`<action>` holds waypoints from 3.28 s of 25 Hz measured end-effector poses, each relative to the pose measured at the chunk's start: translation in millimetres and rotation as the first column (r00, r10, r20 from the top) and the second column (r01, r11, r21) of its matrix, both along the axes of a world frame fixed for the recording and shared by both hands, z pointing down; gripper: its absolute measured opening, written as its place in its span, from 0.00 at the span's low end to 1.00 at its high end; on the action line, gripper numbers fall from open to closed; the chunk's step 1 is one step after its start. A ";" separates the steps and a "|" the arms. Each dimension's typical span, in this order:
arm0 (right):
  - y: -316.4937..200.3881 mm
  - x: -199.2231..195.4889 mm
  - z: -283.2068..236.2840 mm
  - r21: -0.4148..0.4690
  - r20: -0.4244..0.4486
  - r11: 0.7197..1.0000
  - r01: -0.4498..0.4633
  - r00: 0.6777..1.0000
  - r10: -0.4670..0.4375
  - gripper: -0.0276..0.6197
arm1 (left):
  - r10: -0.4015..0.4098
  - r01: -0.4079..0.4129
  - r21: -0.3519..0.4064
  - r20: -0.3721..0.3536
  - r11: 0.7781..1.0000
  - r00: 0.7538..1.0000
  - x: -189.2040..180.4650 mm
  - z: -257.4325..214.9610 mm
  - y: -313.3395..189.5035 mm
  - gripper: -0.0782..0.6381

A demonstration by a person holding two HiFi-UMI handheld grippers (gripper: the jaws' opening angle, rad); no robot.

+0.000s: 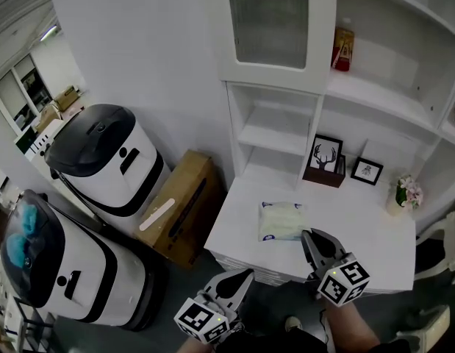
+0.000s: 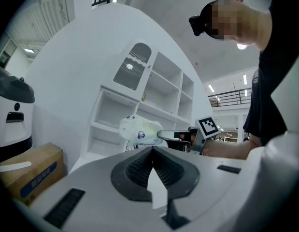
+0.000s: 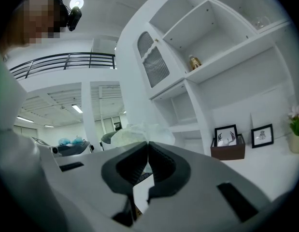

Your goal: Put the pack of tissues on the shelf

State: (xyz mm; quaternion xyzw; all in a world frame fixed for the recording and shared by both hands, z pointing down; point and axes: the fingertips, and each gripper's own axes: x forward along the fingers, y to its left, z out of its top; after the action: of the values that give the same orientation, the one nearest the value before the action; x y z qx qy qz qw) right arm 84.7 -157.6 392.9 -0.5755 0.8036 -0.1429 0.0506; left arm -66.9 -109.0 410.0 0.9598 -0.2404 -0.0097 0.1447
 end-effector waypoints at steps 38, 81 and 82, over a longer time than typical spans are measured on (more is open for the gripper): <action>-88.7 -4.5 21.7 -0.033 0.011 0.999 -0.044 0.999 0.044 0.05 | 0.006 -0.007 0.017 0.040 1.000 0.999 -19.2 -5.3 -74.3 0.12; -272.4 65.3 193.7 -0.282 -0.020 0.942 -0.182 0.983 0.184 0.05 | 0.053 -0.039 -0.249 0.048 0.968 0.997 58.5 106.1 -185.8 0.12; -276.8 66.3 197.1 -0.284 -0.021 0.940 -0.189 0.981 0.190 0.05 | 0.058 -0.043 -0.255 0.051 0.966 0.997 59.3 108.0 -186.5 0.12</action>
State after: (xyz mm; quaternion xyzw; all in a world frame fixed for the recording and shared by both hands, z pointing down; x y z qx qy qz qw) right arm 151.1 -434.4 590.1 -0.6510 0.7154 -0.2534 -0.0166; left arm -7.5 -295.5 518.1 0.9391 -0.2193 0.0527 0.2594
